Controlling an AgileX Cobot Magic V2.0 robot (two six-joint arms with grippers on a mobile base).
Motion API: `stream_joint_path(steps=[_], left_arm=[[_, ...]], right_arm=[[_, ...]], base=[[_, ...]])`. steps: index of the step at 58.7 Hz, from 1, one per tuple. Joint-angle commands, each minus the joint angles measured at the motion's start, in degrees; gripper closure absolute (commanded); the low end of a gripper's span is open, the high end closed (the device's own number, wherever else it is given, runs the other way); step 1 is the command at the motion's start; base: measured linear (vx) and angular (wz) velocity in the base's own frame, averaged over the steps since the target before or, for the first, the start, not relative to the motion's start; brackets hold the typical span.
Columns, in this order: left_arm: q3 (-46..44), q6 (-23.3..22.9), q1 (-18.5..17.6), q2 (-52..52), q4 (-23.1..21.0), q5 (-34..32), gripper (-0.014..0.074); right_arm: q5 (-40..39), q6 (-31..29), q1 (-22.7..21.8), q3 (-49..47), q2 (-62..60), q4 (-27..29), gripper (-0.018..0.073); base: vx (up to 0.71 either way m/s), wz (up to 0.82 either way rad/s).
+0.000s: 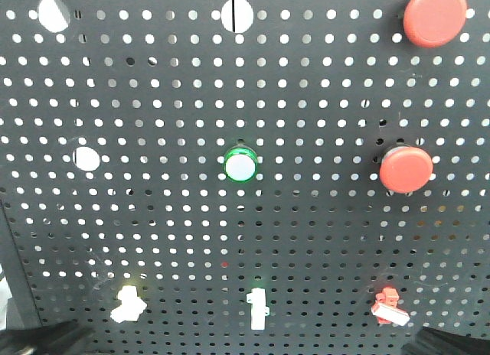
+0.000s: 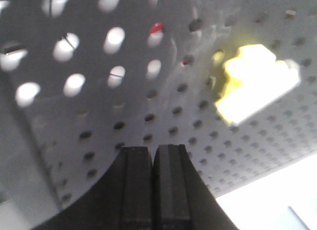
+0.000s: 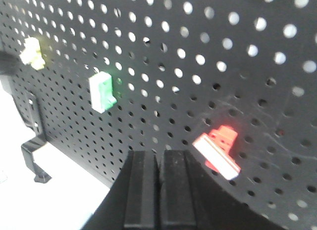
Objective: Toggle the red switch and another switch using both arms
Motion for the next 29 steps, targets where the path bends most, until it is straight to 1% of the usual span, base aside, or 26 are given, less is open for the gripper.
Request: stream_joint_path(steps=[1,6,16,29], left_arm=[[-0.60,-0.69,0.12,-4.19,-0.64,-4.66,0.0594],[0.48,-0.69,0.12,-7.71,-0.64,-4.56,0.0594],[1.13,-0.69,0.12,-12.84,-0.64,-4.11,0.0594],[1.13,-0.69,0.12,-14.66,-0.52,-2.78,0.0594]], right_arm=[[-4.30,0.00,0.01,-1.93,0.32,-0.33,0.0566],[-6.07,0.00,0.01,-1.93,0.32,-0.33,0.0566],[-15.18,0.00,0.01,-1.93,3.60,-0.33,0.0566],[-21.57,0.00,0.01,-1.93,11.78,-0.33,0.0566]], base=[[0.00,0.00],[0.00,0.00],[0.00,0.00],[0.00,0.00]])
